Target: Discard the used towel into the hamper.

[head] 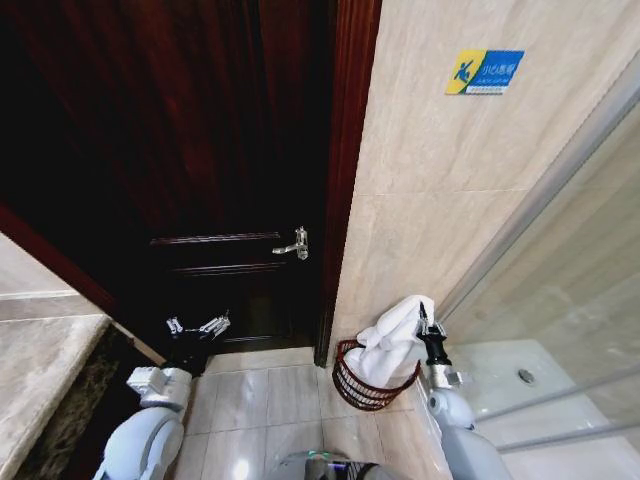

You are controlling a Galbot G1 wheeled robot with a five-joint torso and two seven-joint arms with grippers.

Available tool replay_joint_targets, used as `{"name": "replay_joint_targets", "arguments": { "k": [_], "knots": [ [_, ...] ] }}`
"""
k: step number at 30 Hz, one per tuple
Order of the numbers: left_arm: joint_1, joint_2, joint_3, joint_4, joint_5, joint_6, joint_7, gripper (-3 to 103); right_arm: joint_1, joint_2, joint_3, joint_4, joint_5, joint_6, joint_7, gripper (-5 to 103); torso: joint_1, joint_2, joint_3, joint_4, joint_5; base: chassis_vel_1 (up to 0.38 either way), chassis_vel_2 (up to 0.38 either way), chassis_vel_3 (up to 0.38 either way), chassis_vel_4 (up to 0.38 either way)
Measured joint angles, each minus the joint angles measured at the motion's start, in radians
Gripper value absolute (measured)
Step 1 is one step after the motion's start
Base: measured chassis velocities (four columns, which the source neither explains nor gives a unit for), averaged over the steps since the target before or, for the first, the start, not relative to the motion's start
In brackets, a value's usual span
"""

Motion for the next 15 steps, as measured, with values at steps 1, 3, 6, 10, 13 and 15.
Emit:
{"name": "replay_joint_targets", "arguments": {
  "k": [1, 3, 6, 10, 13, 15],
  "knots": [
    [0.000, 0.000, 0.000, 0.000, 0.000, 0.000, 0.000, 100, 0.000, 0.000, 0.000, -0.003, 0.000, 0.000, -0.001, 8, 0.000, 0.000, 0.000, 0.0000, 0.0000, 0.000, 0.000, 0.000, 0.000],
    [0.000, 0.000, 0.000, 0.000, 0.000, 0.000, 0.000, 100, 0.000, 0.002, -0.001, -0.013, 0.000, 0.000, -0.004, 8, 0.000, 0.000, 0.000, 0.0000, 0.0000, 0.000, 0.000, 0.000, 0.000],
    [0.000, 0.000, 0.000, 0.000, 0.000, 0.000, 0.000, 100, 0.000, 0.004, -0.002, -0.023, -0.001, 0.001, -0.007, 8, 0.000, 0.000, 0.000, 0.0000, -0.0002, 0.000, 0.000, 0.000, 0.000],
    [0.000, 0.000, 0.000, 0.000, 0.000, 0.000, 0.000, 100, 0.013, 0.010, -0.004, -0.072, -0.010, 0.014, -0.022, 8, 0.000, 0.000, 0.000, 0.0000, -0.0001, 0.000, 0.000, 0.000, 0.000],
    [0.000, 0.000, 0.000, 0.000, 0.000, 0.000, 0.000, 100, 0.028, 0.011, -0.004, -0.119, -0.016, 0.028, -0.033, 8, 0.000, 0.000, 0.000, 0.0000, 0.0000, 0.000, 0.000, 0.000, 0.000],
    [0.000, 0.000, 0.000, 0.000, 0.000, 0.000, 0.000, 100, 0.032, 0.011, -0.004, -0.135, -0.016, 0.033, -0.037, 8, 0.000, 0.000, 0.000, 0.0000, 0.0000, 0.000, 0.000, 0.000, 0.000]
  ]
}}
